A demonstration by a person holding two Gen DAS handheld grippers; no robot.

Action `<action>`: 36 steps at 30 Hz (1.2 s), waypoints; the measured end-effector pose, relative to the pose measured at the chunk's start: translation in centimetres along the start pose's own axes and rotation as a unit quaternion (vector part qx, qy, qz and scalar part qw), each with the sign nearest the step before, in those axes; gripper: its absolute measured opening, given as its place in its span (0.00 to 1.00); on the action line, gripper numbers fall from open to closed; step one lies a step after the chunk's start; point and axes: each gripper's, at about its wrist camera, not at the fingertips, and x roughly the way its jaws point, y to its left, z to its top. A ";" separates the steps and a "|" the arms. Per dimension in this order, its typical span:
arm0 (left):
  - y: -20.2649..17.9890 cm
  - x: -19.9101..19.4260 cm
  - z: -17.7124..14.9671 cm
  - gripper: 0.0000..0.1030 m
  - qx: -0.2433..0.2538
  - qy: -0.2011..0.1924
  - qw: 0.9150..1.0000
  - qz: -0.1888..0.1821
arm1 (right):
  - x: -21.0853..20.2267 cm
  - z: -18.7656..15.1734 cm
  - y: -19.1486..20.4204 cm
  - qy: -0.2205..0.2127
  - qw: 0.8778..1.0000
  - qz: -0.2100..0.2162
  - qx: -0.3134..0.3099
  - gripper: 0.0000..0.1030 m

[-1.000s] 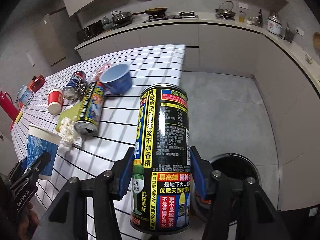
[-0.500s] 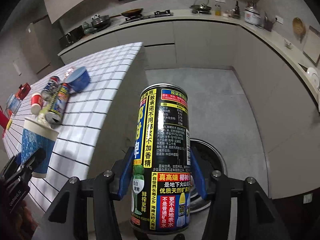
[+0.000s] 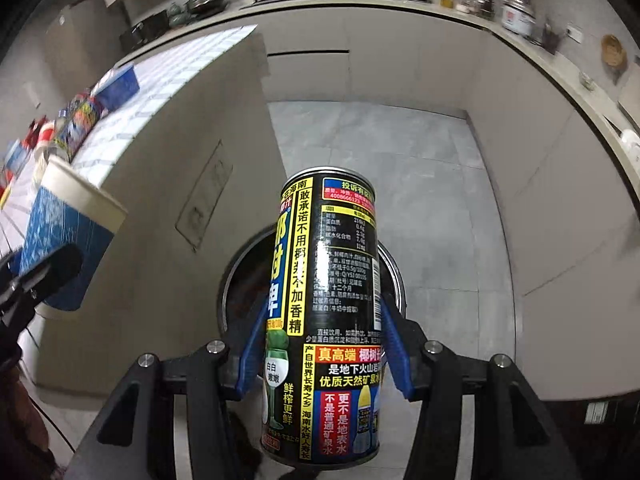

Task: Collect trash
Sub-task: 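Carry the cup and can over the bin and open both tools, then move both tools back from the bin toward the table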

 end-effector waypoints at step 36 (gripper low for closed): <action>-3.2 6.5 -0.6 0.91 -0.033 0.037 0.997 0.056 | 8.0 -0.6 -5.3 0.047 0.999 0.028 0.001 0.82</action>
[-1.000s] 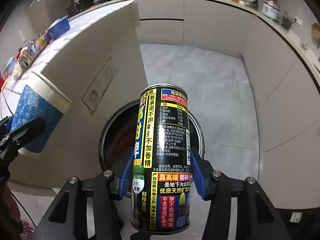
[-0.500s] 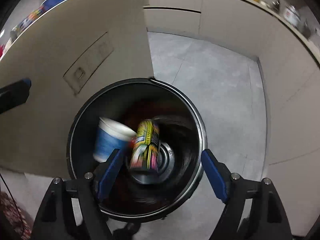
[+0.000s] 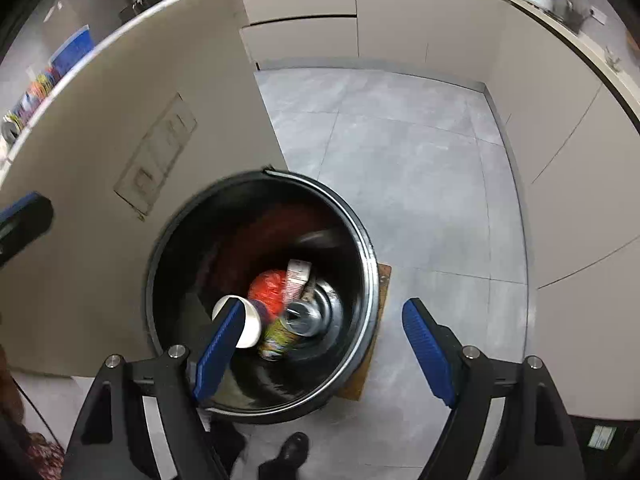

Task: Collect trash
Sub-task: 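Move both tools back from the bin toward the table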

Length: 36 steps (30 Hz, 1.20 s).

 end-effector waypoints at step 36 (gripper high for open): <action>18.8 -12.3 2.6 0.96 -0.113 -0.097 0.982 0.114 | -8.2 9.8 16.1 -0.084 0.994 0.054 -0.036 1.00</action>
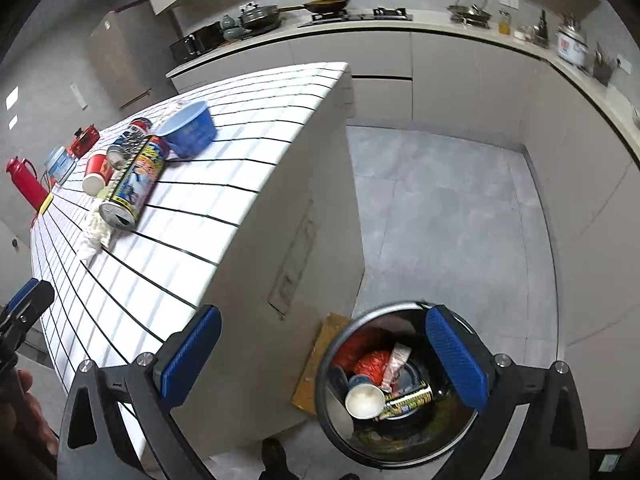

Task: Collect trash
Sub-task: 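Move both tools back from the bin toward the table, then grasp the crumpled tissue with left tool while right tool grasps another spray can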

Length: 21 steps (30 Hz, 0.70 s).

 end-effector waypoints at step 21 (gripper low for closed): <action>8.3 7.5 4.0 0.76 -0.005 0.035 0.998 -0.043 | 3.1 7.4 13.3 -0.026 0.999 -0.009 -0.033 0.99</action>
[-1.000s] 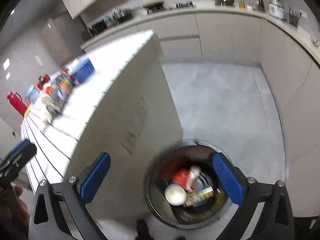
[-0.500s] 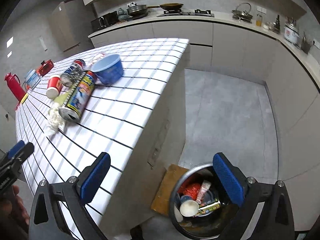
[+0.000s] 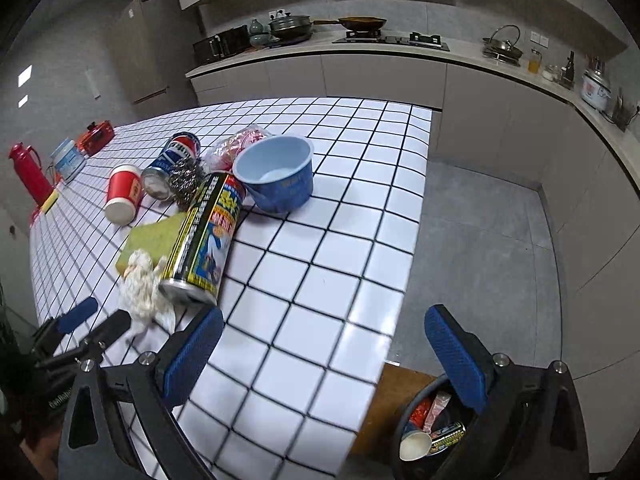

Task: Collect trash
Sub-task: 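Grasp the crumpled tissue with left tool while right tool grasps another spray can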

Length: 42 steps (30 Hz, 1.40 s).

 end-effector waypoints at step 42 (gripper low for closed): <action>10.2 2.0 2.6 0.36 -0.009 0.020 1.000 -0.005 | 10.6 3.5 10.1 0.066 0.997 0.031 0.013 0.53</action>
